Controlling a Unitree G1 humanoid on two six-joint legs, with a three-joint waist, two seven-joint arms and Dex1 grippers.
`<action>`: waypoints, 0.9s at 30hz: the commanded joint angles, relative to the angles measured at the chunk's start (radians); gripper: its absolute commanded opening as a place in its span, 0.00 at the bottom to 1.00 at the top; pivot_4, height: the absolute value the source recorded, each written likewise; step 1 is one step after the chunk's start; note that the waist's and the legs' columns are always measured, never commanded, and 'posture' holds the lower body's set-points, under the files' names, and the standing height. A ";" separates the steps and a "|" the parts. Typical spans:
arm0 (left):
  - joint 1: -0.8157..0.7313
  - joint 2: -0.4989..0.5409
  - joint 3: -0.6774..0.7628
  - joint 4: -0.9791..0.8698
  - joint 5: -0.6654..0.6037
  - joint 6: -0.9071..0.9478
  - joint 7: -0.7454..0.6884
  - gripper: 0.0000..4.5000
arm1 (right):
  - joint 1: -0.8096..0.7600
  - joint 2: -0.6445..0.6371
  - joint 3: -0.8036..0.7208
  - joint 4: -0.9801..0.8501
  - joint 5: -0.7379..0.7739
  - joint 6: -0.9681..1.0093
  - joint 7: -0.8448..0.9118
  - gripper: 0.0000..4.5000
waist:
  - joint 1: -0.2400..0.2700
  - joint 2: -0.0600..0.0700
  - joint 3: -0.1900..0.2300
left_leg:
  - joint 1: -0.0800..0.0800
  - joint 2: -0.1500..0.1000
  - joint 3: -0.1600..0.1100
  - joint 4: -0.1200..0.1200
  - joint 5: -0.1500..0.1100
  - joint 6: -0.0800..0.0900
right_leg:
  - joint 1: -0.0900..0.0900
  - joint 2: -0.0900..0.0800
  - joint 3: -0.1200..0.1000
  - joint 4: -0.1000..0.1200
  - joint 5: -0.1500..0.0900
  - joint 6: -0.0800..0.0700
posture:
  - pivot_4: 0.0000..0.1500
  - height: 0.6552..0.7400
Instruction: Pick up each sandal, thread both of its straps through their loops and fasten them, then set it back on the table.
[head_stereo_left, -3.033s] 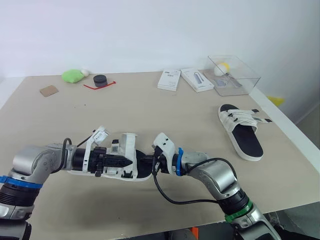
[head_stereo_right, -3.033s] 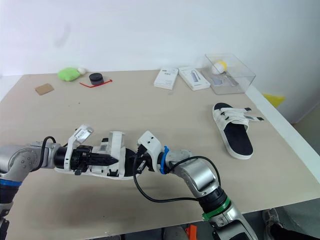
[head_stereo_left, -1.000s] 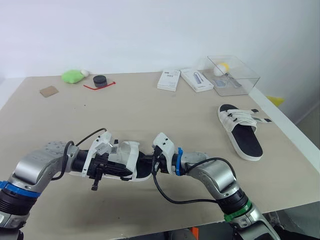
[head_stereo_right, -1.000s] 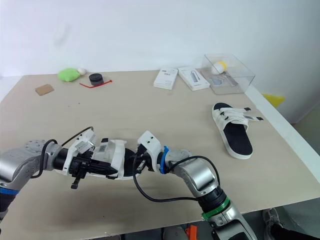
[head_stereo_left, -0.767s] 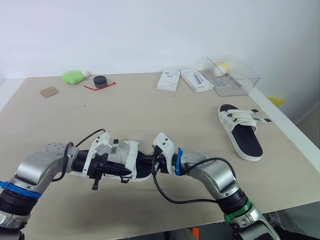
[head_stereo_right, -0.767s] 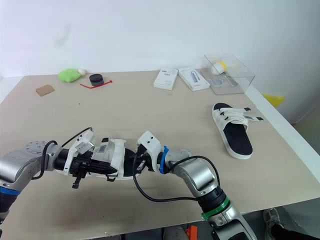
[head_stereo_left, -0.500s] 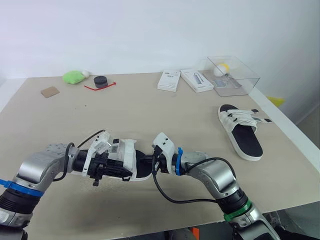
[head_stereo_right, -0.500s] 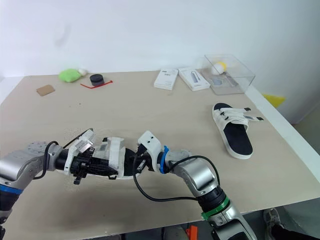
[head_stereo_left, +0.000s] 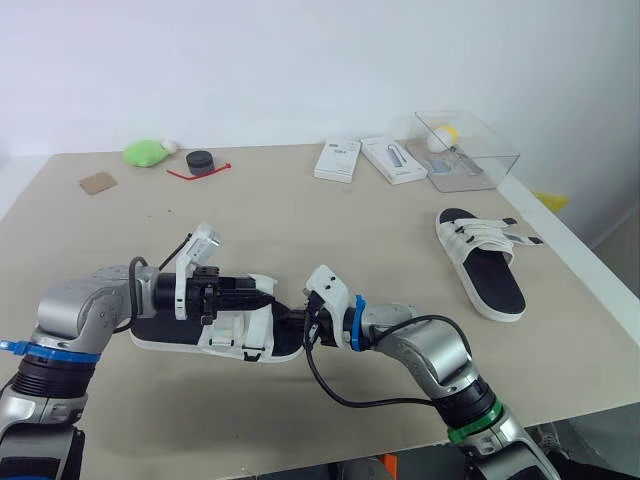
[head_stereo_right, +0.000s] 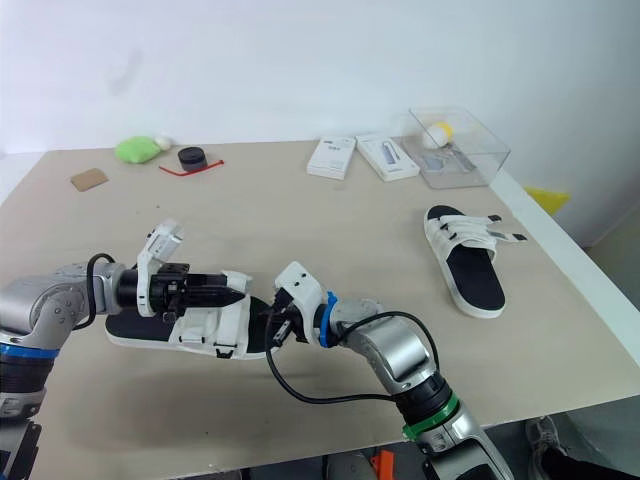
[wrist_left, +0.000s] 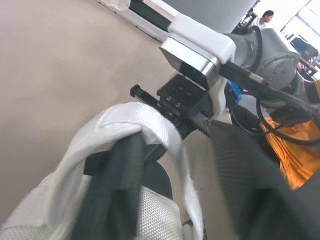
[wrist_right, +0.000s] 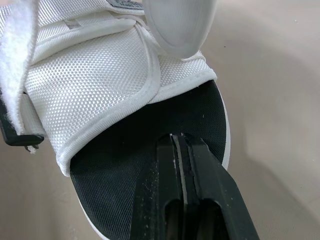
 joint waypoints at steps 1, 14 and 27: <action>-0.012 0.012 0.018 -0.033 -0.017 0.011 -0.003 0.09 | 0.015 -0.012 0.010 0.035 -0.025 0.028 -0.018 0.00 | 0.000 0.000 0.000 | 0.000 0.000 0.000 0.000 0.000 0.000 | 0.000 0.000 0.000 0.000 0.000 0.000 | 1.00 1.00; 0.030 0.074 -0.042 -0.092 0.040 -0.020 -0.038 0.06 | 0.014 -0.011 0.011 0.038 -0.026 0.026 -0.016 0.00 | 0.000 -0.001 0.001 | 0.000 0.000 0.000 0.000 0.000 0.000 | 0.000 0.000 0.001 0.000 0.000 0.000 | 1.00 1.00; 0.250 0.262 0.310 -0.300 -0.244 0.173 -0.074 0.99 | 0.031 -0.005 0.013 0.032 -0.023 0.027 -0.017 0.00 | -0.002 -0.003 0.002 | 0.000 0.000 0.000 -0.001 -0.001 -0.001 | -0.001 0.000 0.001 0.000 0.000 0.000 | 1.00 1.00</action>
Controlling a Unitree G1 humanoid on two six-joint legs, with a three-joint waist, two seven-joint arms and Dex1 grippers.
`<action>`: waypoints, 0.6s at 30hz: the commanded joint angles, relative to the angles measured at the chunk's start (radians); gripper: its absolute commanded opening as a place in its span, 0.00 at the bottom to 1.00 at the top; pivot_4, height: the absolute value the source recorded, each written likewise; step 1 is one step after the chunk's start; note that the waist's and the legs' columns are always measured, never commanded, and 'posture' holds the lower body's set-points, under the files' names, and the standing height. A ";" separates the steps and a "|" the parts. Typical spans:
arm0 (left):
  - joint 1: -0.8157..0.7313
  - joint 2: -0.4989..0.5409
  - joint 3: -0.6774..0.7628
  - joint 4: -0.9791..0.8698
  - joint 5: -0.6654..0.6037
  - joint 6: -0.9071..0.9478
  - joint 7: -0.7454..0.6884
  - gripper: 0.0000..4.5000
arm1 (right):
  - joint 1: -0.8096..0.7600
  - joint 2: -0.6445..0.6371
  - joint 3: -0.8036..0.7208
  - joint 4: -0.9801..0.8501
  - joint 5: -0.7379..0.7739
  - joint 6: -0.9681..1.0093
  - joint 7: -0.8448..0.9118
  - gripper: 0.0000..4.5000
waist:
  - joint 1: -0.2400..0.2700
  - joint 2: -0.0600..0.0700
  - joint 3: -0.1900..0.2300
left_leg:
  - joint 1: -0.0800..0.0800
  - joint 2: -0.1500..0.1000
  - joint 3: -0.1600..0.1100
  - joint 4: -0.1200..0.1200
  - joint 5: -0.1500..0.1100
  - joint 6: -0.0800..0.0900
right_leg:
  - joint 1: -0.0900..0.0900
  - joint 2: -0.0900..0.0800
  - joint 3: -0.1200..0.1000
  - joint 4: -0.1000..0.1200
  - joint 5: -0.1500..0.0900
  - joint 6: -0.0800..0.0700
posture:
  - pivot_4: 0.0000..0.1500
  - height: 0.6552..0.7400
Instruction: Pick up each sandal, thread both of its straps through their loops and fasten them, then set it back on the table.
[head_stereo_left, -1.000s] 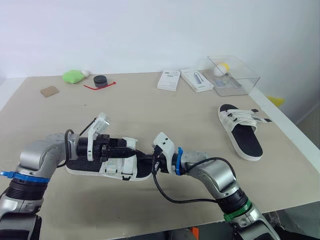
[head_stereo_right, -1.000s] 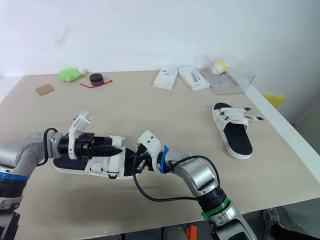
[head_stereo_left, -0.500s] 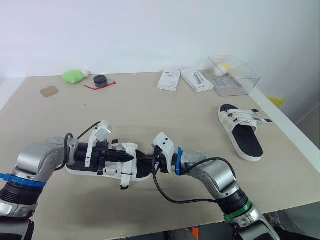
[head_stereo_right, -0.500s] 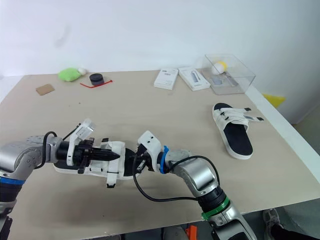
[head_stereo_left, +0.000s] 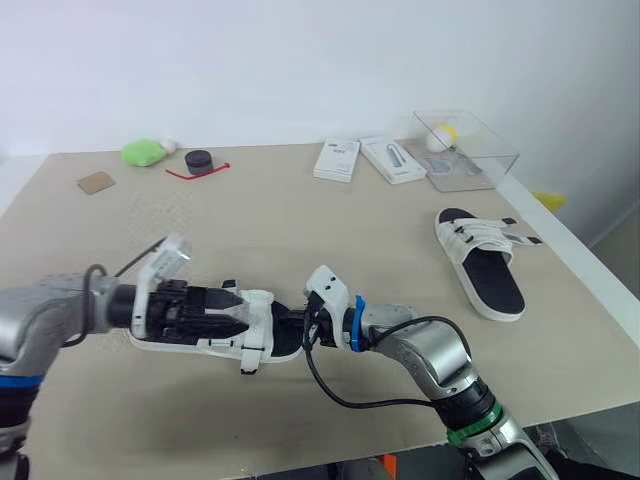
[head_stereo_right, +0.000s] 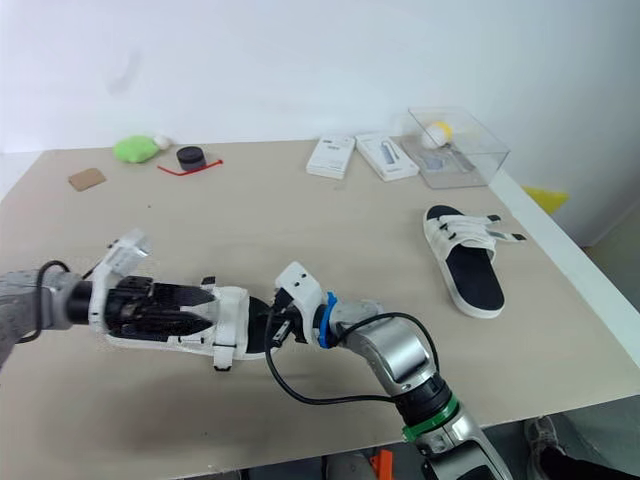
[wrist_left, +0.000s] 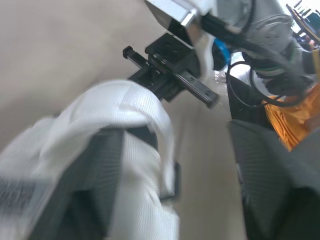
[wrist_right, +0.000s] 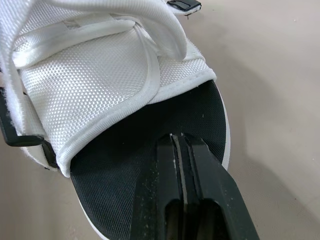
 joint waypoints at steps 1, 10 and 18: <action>0.139 0.090 0.220 -0.141 -0.175 0.096 -0.045 0.99 | 0.024 -0.012 0.017 0.037 -0.023 0.026 -0.013 0.00 | 0.000 0.000 0.000 | 0.000 0.000 0.000 0.000 0.000 0.000 | 0.000 0.000 0.000 0.000 0.000 0.000 | 1.00 1.00; 0.437 0.065 0.235 -0.307 -0.086 -0.027 0.021 0.99 | 0.021 -0.017 0.027 0.040 -0.023 0.023 0.004 0.00 | 0.002 0.000 0.002 | 0.001 0.001 0.003 0.000 -0.001 -0.001 | -0.002 -0.002 0.000 -0.001 -0.009 -0.006 | 1.00 1.00; 0.525 -0.036 0.051 -0.324 0.122 -0.243 0.120 0.99 | 0.025 -0.023 0.024 0.033 -0.024 0.029 0.005 0.00 | 0.002 0.001 0.001 | 0.002 0.001 0.006 0.000 -0.001 -0.002 | -0.002 -0.002 0.002 -0.003 -0.009 -0.007 | 1.00 1.00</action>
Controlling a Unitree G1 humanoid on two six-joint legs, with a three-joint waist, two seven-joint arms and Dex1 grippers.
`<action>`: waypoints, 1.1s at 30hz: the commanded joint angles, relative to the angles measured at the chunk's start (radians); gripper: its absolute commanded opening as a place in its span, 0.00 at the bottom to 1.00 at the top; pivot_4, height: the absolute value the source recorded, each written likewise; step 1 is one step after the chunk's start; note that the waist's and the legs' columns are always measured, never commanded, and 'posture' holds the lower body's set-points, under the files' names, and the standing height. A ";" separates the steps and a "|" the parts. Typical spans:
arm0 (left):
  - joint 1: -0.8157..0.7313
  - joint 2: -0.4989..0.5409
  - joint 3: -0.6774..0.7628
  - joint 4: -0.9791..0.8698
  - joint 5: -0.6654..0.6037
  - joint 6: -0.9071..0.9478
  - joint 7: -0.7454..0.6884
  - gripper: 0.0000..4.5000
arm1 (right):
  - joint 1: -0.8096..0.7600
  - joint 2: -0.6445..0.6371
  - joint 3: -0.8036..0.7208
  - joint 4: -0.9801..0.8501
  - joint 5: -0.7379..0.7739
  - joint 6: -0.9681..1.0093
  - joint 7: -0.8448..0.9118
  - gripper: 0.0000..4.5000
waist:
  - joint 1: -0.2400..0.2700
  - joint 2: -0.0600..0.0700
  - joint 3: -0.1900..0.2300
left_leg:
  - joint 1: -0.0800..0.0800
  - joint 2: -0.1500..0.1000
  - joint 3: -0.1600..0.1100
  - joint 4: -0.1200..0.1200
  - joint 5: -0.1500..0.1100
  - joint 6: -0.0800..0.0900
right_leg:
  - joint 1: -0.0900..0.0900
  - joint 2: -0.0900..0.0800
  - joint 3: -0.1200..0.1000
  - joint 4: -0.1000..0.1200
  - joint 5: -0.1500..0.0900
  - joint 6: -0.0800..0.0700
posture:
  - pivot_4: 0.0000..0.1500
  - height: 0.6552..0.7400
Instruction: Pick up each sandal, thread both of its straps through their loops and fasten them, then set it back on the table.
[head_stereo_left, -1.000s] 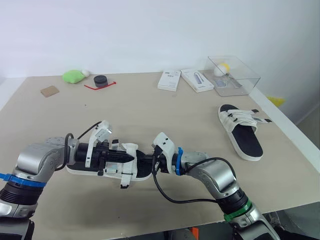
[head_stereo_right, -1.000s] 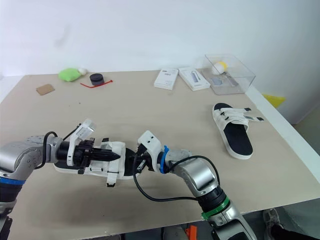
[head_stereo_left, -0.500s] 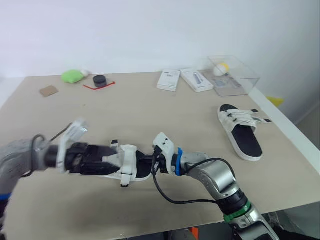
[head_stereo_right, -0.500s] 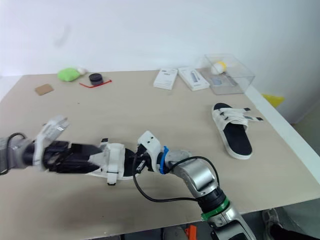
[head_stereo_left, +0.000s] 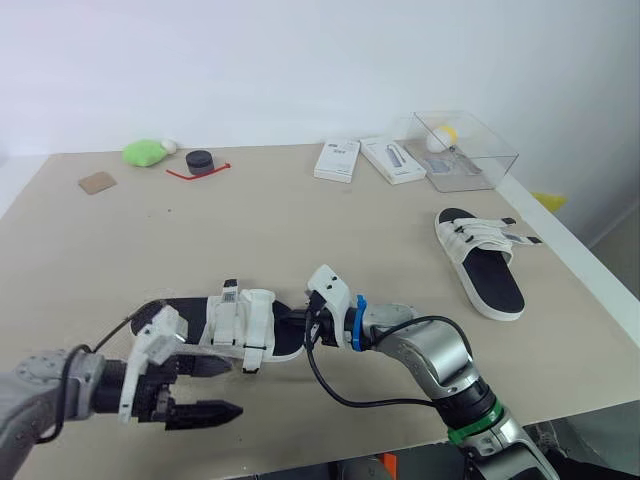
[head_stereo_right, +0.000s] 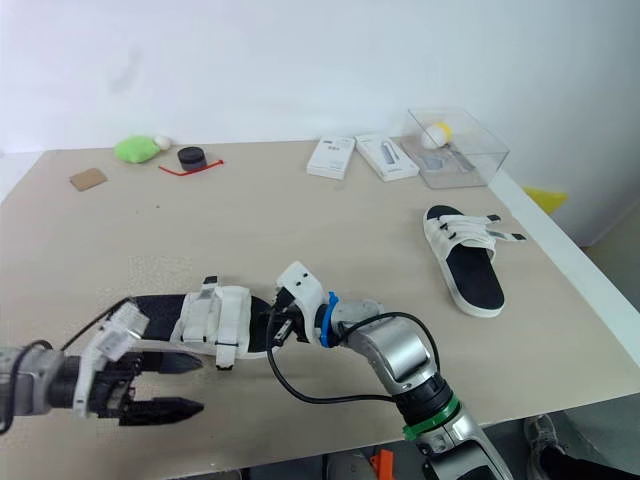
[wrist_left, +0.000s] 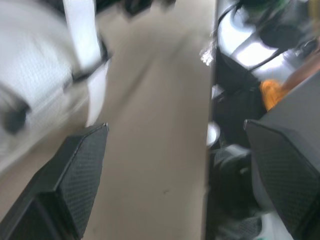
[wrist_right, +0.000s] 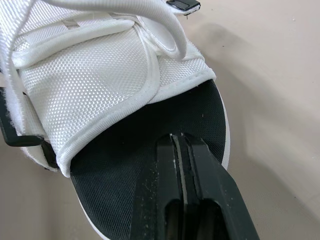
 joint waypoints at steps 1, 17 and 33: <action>-0.014 -0.051 -0.029 -0.003 0.026 -0.066 0.039 0.99 | 0.024 -0.021 0.022 0.030 -0.020 0.030 -0.002 0.00 | 0.000 0.000 0.000 | 0.000 0.000 0.000 0.000 0.000 0.000 | 0.000 0.000 0.000 0.000 0.000 0.000 | 1.00 1.00; -0.043 -0.113 -0.019 0.010 -0.069 -0.018 0.116 0.02 | 0.012 -0.026 0.020 0.034 -0.022 0.031 0.005 0.00 | 0.000 0.000 0.000 | 0.000 0.000 0.000 0.000 0.000 0.000 | 0.000 0.000 0.001 -0.001 0.000 0.000 | 1.00 1.00; -0.036 -0.114 -0.022 0.025 -0.001 -0.090 0.179 0.99 | 0.004 -0.016 0.027 0.051 -0.030 0.021 0.013 0.00 | 0.000 0.000 0.000 | 0.000 0.000 0.000 0.000 -0.001 -0.001 | 0.000 0.000 0.001 -0.001 0.000 0.000 | 1.00 1.00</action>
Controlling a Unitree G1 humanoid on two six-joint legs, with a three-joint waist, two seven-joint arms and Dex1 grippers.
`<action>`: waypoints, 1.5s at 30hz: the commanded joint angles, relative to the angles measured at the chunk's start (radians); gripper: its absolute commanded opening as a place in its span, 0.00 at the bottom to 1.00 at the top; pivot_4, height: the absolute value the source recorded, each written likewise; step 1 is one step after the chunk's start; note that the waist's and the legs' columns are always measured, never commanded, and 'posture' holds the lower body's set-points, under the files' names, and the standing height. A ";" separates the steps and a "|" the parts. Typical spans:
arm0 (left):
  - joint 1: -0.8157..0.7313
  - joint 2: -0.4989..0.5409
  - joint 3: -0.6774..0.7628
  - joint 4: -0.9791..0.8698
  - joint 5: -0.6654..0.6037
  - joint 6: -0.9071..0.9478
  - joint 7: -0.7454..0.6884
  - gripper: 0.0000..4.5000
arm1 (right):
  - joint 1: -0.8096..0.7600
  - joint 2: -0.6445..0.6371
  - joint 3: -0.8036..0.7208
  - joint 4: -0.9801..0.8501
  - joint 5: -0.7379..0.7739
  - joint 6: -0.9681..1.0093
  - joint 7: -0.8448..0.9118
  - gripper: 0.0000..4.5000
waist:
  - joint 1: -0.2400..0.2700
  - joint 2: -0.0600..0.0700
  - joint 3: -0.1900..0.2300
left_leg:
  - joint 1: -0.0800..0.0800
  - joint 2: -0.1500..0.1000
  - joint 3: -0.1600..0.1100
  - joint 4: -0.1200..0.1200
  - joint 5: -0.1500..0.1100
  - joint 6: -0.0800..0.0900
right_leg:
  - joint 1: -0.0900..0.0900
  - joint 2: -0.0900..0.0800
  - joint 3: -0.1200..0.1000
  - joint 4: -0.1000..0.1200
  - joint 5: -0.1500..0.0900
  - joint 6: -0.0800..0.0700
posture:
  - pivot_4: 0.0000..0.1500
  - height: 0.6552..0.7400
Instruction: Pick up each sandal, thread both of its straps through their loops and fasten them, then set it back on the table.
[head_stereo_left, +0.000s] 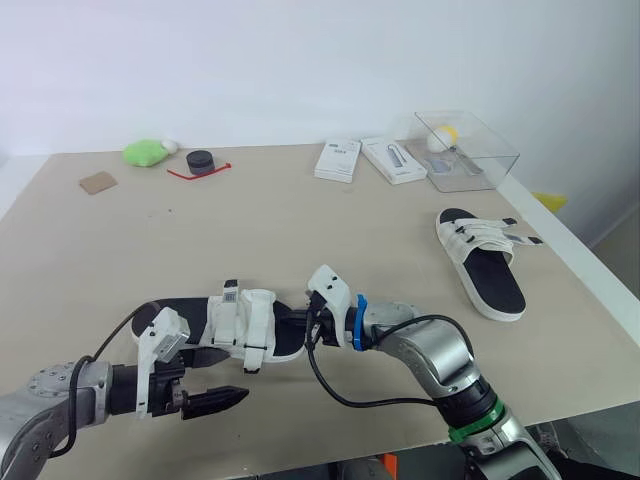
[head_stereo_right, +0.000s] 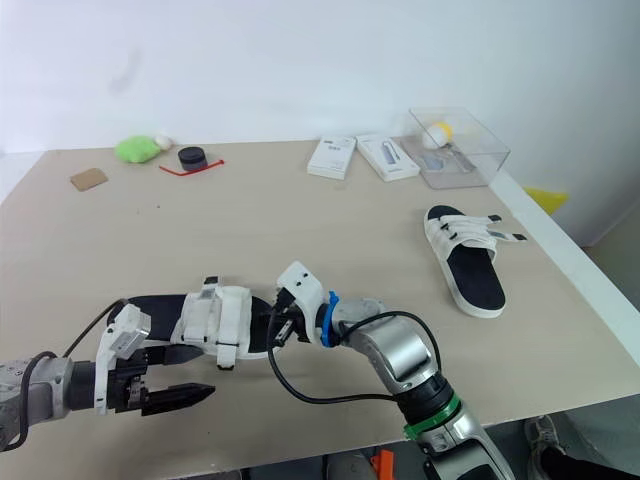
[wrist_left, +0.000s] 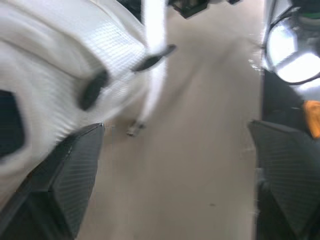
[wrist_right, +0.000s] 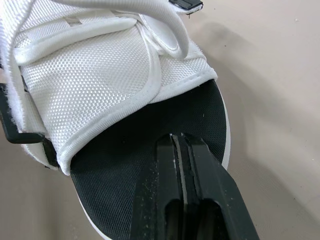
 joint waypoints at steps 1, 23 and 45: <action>-0.035 -0.040 -0.036 -0.010 0.004 -0.030 0.022 0.99 | 0.011 -0.010 0.027 0.044 -0.023 0.021 -0.004 0.00 | 0.000 0.000 0.000 | 0.000 0.000 0.000 0.000 0.000 0.000 | 0.000 0.000 0.000 0.000 0.000 0.000 | 1.00 1.00; -0.091 -0.085 -0.115 0.038 -0.010 0.017 0.040 0.63 | 0.022 -0.013 0.016 0.031 -0.024 0.026 -0.011 0.00 | 0.001 0.000 0.000 | -0.001 0.000 0.000 0.002 0.000 0.001 | 0.000 0.000 0.000 -0.001 0.000 0.000 | 1.00 1.00; 0.037 0.053 -0.092 -0.096 -0.122 0.119 -0.029 0.25 | 0.041 -0.001 0.026 0.012 -0.021 0.040 -0.020 0.00 | 0.000 0.000 0.000 | 0.000 0.000 0.000 0.002 -0.002 -0.003 | 0.000 0.000 0.001 -0.002 0.000 0.000 | 1.00 1.00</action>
